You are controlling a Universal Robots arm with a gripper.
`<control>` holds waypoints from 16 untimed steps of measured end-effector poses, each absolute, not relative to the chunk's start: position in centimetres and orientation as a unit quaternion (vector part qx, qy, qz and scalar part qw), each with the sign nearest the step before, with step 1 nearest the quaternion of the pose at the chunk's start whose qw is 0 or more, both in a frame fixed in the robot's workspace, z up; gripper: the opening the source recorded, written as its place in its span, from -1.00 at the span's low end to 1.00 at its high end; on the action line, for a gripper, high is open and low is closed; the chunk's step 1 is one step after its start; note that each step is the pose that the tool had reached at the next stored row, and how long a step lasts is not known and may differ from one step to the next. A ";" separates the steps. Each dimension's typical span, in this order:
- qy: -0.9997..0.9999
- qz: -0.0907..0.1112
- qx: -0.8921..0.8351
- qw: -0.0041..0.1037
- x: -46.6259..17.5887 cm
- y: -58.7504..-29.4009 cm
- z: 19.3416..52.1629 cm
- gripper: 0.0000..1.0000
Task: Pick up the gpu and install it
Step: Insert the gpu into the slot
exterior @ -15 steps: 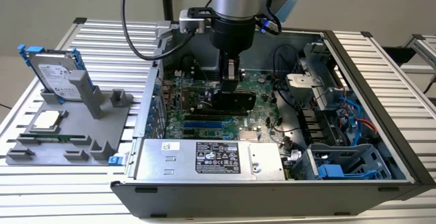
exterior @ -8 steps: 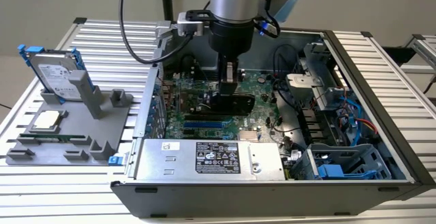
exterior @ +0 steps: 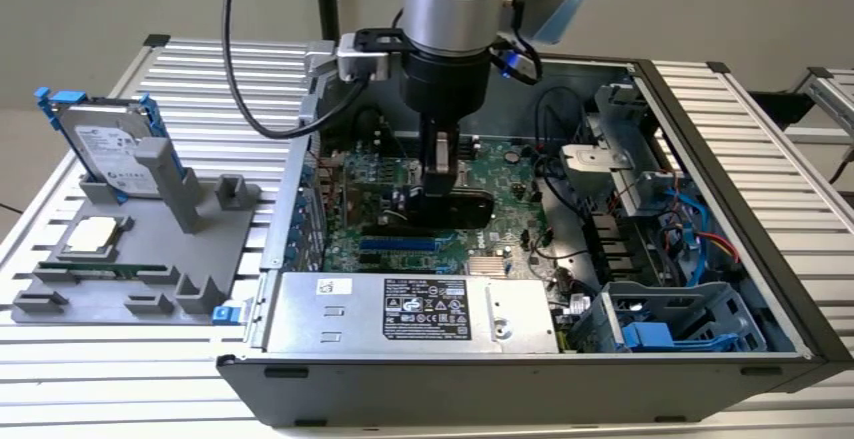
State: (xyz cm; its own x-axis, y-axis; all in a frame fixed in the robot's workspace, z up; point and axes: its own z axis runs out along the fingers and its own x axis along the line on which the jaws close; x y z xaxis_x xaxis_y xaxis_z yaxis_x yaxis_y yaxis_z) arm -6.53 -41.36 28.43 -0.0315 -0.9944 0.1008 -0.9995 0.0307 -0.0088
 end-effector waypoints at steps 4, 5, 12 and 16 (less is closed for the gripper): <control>-0.717 0.037 0.695 0.032 -6.7 -41.7 28.4 -1.00; -0.717 0.037 0.695 0.032 -6.6 -41.7 28.4 -1.00; -0.717 0.037 0.695 0.032 -6.8 -41.7 28.3 -1.00; -0.717 0.037 0.695 0.032 -7.2 -41.7 28.2 -1.00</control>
State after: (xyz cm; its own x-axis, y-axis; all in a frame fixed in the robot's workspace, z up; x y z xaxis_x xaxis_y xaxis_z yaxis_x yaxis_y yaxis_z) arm -7.18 -41.74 28.21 -0.0315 -0.9948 0.0969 -0.9995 0.0308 -0.0091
